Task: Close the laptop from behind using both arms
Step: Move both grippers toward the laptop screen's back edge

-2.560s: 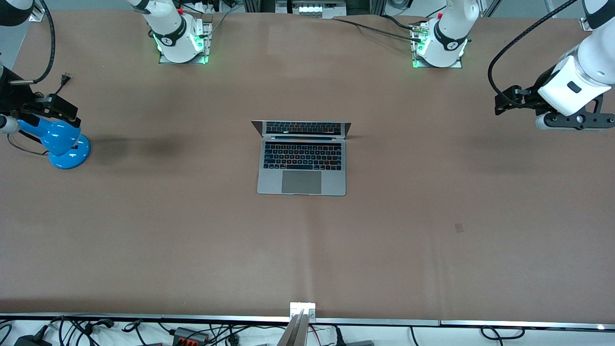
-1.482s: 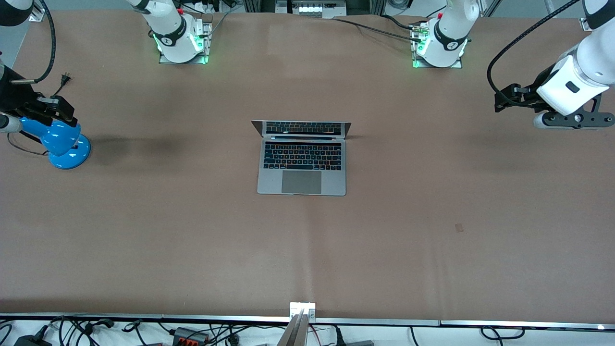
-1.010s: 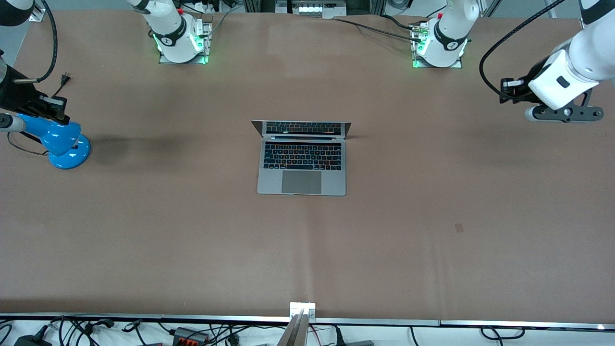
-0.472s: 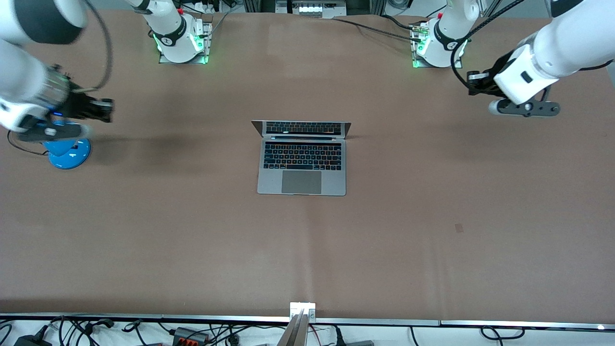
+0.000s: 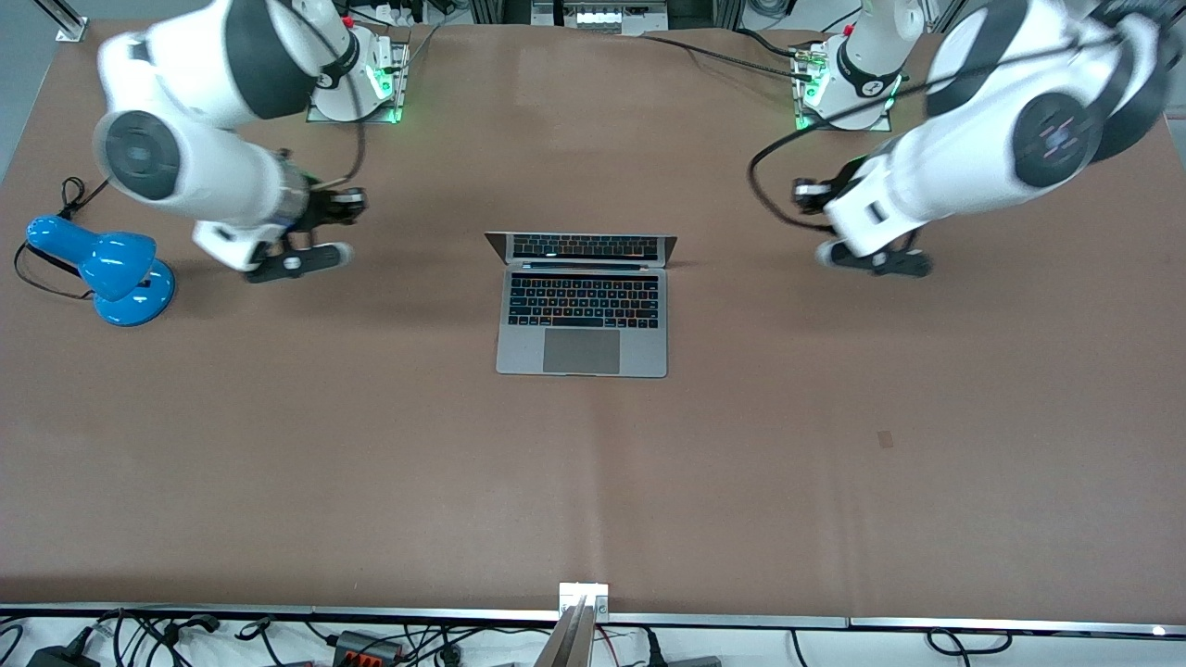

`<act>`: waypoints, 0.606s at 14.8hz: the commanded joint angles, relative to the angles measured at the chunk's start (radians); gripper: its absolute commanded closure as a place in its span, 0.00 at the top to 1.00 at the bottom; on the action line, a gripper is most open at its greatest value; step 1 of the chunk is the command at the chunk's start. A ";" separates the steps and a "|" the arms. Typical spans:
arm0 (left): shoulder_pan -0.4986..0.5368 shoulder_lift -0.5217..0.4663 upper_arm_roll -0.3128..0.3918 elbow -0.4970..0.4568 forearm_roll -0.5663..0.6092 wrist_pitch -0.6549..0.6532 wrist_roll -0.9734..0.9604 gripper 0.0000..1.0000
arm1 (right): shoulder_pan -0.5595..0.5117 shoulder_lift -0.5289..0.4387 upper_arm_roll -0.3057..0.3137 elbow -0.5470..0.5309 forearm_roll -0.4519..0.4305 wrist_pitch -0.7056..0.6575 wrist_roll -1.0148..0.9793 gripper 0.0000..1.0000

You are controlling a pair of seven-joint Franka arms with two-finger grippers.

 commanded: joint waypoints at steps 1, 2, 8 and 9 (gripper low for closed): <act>0.005 0.106 -0.082 0.007 -0.026 0.072 -0.071 0.00 | 0.094 -0.001 -0.011 -0.037 0.027 0.029 0.046 0.00; -0.004 0.146 -0.100 0.009 -0.026 0.100 -0.074 0.00 | 0.124 0.013 -0.011 -0.037 0.027 0.031 0.070 0.00; -0.158 0.277 -0.099 0.001 -0.014 0.285 -0.207 0.00 | 0.321 0.098 -0.011 -0.037 0.027 0.097 0.190 0.00; -0.164 0.295 -0.099 0.000 -0.012 0.302 -0.207 0.00 | 0.333 0.108 -0.011 -0.037 0.028 0.095 0.195 0.00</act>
